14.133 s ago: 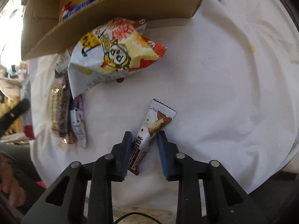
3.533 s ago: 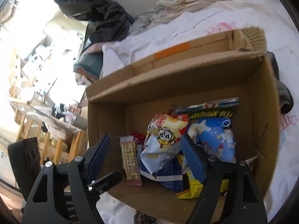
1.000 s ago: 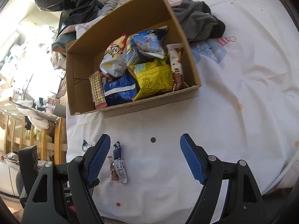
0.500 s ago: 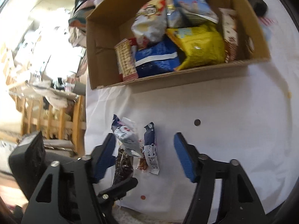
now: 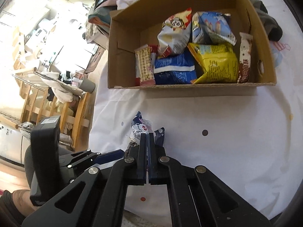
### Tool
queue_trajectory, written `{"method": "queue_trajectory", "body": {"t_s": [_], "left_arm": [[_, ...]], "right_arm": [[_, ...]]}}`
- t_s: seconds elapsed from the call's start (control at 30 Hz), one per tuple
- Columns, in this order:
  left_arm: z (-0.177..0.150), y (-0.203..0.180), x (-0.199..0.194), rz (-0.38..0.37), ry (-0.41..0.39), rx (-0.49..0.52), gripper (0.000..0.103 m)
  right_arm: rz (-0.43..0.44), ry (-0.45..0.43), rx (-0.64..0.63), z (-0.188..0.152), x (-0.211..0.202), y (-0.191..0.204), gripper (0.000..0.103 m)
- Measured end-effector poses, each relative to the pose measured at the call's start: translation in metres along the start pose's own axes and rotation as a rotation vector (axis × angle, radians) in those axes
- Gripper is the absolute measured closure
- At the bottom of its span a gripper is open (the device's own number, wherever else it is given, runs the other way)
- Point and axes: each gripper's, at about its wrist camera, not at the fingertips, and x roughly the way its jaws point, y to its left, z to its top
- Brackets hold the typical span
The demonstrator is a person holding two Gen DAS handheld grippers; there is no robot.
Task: Organize snacks
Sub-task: 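Grasp the beef jerky pack with the left gripper while the right grasps the blue-white bar, then lower both packets into the box and open both grippers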
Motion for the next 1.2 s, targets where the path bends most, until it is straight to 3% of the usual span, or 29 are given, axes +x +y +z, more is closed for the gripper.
{"method": "queue_trajectory", "body": {"t_s": [0.3,0.4,0.6,0.8,1.03,1.2], "left_arm": [[-0.003,0.018,-0.008,0.081,-0.029,-0.076,0.049],[0.001,0.031,-0.014,0.073,-0.037,-0.141,0.049],[0.003,0.034,-0.059,0.1,-0.192,-0.166,0.049],[0.034,0.04,-0.112,0.091,-0.33,-0.17,0.049],[0.089,0.041,-0.127,0.086,-0.385,-0.168,0.049],[0.116,0.032,-0.116,0.088,-0.388,-0.134,0.049]], "right_arm": [[0.096,-0.13,0.015,0.008,-0.047,-0.001,0.103],[0.119,-0.18,0.016,0.011,-0.063,0.0,0.103],[0.138,-0.33,0.047,0.024,-0.108,-0.007,0.103],[0.12,-0.409,0.081,0.049,-0.13,-0.022,0.103],[0.051,-0.456,0.133,0.075,-0.129,-0.045,0.103],[0.03,-0.445,0.169,0.088,-0.118,-0.063,0.103]]}}
